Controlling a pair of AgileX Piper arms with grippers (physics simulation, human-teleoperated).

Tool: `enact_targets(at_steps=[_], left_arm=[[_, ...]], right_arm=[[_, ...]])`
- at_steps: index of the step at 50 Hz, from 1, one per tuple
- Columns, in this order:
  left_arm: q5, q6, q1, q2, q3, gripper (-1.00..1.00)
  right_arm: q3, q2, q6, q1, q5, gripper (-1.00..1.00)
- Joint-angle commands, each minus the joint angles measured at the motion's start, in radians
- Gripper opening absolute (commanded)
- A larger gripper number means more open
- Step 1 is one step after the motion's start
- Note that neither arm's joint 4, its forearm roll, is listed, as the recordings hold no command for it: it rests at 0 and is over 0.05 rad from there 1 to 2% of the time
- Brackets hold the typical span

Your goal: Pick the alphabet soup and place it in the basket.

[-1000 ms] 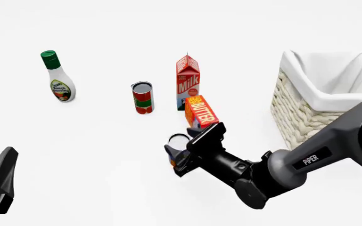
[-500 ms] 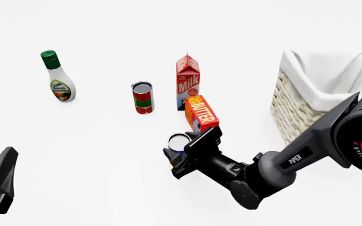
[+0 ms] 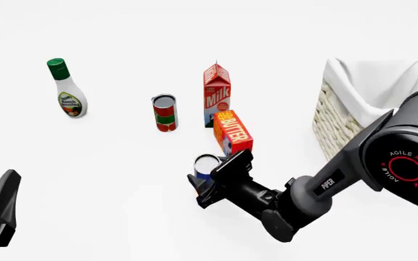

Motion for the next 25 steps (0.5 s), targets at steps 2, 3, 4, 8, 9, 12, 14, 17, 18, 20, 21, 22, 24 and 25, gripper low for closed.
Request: enact_targets(at_steps=[2,3,4,8,9,12,14,17,18,20,21,22,24,25], left_arm=[[0.0,0.0,0.0,0.0,0.0,1.0],[0.0,0.0,0.0,0.0,0.0,1.0],[0.0,0.0,0.0,0.0,0.0,1.0],[0.0,0.0,0.0,0.0,0.0,1.0],[0.0,0.0,0.0,0.0,0.0,1.0],[0.0,0.0,0.0,0.0,0.0,1.0],[0.0,0.0,0.0,0.0,0.0,1.0],[0.0,0.0,0.0,0.0,0.0,1.0],[0.0,0.0,0.0,0.0,0.0,1.0],[0.0,0.0,0.0,0.0,0.0,1.0],[0.0,0.0,0.0,0.0,0.0,1.0],[0.0,0.0,0.0,0.0,0.0,1.0],[0.0,0.0,0.0,0.0,0.0,1.0],[0.0,0.0,0.0,0.0,0.0,1.0]], right_arm=[[-0.014,0.019,0.006,0.001,0.0,1.0],[-0.014,0.019,0.007,0.001,0.0,-1.0],[-0.014,0.019,0.007,0.001,0.0,-1.0],[-0.011,0.018,0.008,0.002,-0.004,-1.0],[-0.011,0.018,0.008,0.002,-0.004,-1.0],[-0.008,0.014,0.01,0.002,-0.006,-1.0],[-0.006,0.012,0.009,0.002,-0.007,-1.0],[0.002,0.005,0.01,0.003,-0.01,-1.0],[0.004,0.0,0.01,0.004,-0.011,-1.0],[0.009,-0.01,0.01,0.005,-0.01,-1.0],[0.015,-0.019,0.009,0.006,-0.012,-1.0],[0.02,-0.027,0.01,0.006,-0.012,-1.0],[0.03,-0.043,0.009,-0.003,-0.016,-1.0],[0.037,-0.057,0.01,0.0,-0.015,-1.0]])
